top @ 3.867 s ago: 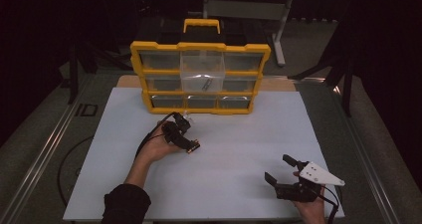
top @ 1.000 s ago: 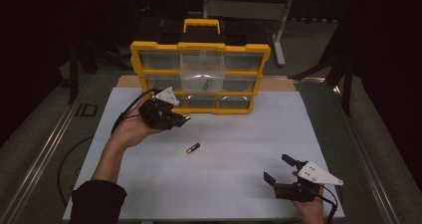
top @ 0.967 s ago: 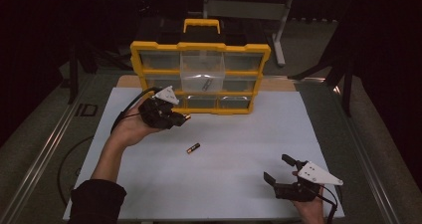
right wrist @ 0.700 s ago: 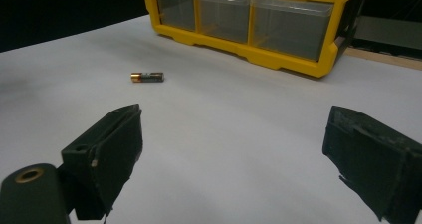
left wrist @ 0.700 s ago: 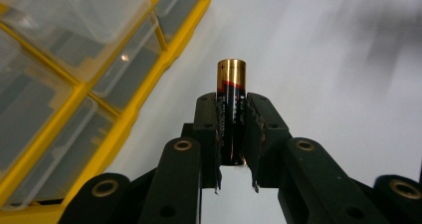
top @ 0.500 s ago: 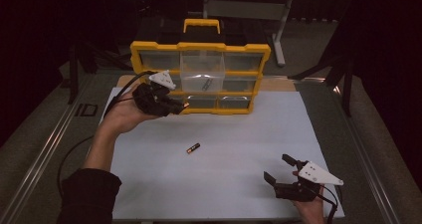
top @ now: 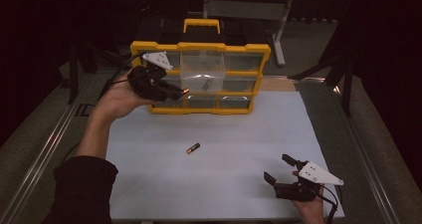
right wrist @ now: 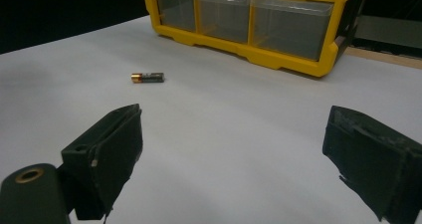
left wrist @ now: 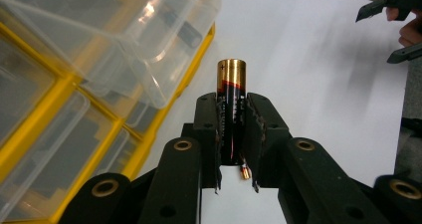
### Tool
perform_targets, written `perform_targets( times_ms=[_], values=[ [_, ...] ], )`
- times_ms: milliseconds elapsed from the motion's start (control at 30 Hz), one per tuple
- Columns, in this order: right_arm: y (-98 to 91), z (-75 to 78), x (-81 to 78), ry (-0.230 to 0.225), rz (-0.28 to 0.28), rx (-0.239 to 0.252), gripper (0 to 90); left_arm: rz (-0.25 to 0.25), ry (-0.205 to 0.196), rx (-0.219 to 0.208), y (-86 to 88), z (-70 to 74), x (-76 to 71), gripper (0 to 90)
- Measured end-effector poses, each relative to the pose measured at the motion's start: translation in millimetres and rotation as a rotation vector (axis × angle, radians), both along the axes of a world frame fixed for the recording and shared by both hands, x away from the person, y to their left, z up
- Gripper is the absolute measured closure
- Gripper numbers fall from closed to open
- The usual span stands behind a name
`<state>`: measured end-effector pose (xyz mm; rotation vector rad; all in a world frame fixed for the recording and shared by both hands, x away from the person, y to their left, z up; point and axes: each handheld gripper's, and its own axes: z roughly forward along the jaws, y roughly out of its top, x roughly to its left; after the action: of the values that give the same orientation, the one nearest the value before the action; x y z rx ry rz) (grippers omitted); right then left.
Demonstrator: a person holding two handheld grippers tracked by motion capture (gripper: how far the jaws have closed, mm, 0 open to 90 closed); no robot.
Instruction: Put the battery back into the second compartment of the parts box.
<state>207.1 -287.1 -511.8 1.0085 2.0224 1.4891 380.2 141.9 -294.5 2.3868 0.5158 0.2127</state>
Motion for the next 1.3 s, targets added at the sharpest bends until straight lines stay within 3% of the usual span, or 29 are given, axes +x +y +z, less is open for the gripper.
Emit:
perform_targets(
  times_ms=[400, 633, 1033, 1300],
  values=[
    [-0.8, 0.5, -0.4, 0.005, -0.002, 0.008, 8.4, 0.017, 0.001, 0.000, -2.9, 27.1, 12.9, 77.5],
    [-0.8, 0.5, -0.5, 0.007, 0.000, 0.010, 8.4, 0.074, -0.025, 0.003, -7.6, 39.1, 20.7, 77.5],
    [-1.1, 0.6, -0.4, 0.008, 0.002, 0.012, 8.4, 0.225, -0.080, 0.000, -21.4, 42.3, 34.2, 77.3],
    [-0.9, 0.6, -0.5, 0.004, 0.002, 0.011, 8.4, 0.233, -0.071, -0.012, -30.6, 37.4, 38.5, 77.0]
  ],
)
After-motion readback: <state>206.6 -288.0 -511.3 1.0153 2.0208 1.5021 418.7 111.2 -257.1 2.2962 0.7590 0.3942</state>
